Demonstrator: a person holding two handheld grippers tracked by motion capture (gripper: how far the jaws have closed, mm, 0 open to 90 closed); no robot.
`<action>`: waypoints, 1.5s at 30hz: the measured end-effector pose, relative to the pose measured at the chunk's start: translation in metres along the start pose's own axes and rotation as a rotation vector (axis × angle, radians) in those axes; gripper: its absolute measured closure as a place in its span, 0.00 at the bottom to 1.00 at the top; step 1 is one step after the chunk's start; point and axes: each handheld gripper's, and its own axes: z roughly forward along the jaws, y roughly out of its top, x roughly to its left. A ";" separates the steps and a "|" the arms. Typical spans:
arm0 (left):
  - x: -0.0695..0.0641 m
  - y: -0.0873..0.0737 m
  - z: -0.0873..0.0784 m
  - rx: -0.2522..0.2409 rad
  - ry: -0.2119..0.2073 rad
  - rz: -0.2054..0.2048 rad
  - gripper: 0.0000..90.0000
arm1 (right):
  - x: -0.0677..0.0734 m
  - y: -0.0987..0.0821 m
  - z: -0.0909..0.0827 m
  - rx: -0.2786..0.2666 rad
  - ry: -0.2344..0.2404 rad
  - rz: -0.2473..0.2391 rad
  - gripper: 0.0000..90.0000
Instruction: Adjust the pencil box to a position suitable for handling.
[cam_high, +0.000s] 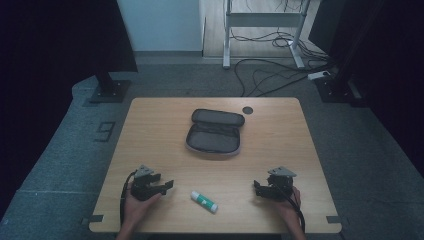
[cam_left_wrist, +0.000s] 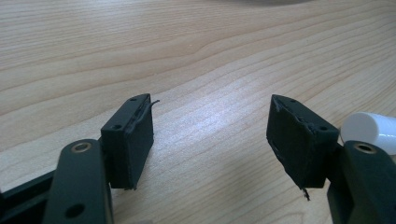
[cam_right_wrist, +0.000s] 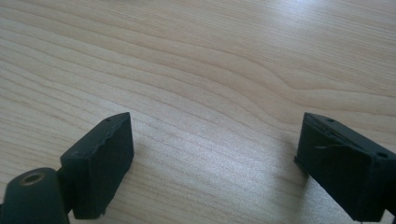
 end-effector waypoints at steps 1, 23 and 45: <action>0.000 0.000 0.000 0.000 0.002 -0.003 0.36 | 0.000 0.000 0.000 0.000 -0.001 0.003 0.13; -0.005 0.012 -0.004 -0.030 -0.002 -0.020 0.37 | -0.003 0.009 -0.010 -0.059 0.047 0.049 0.26; -0.026 0.061 0.005 -0.052 -0.012 0.048 0.38 | 0.014 0.059 -0.023 -0.127 0.117 0.026 0.34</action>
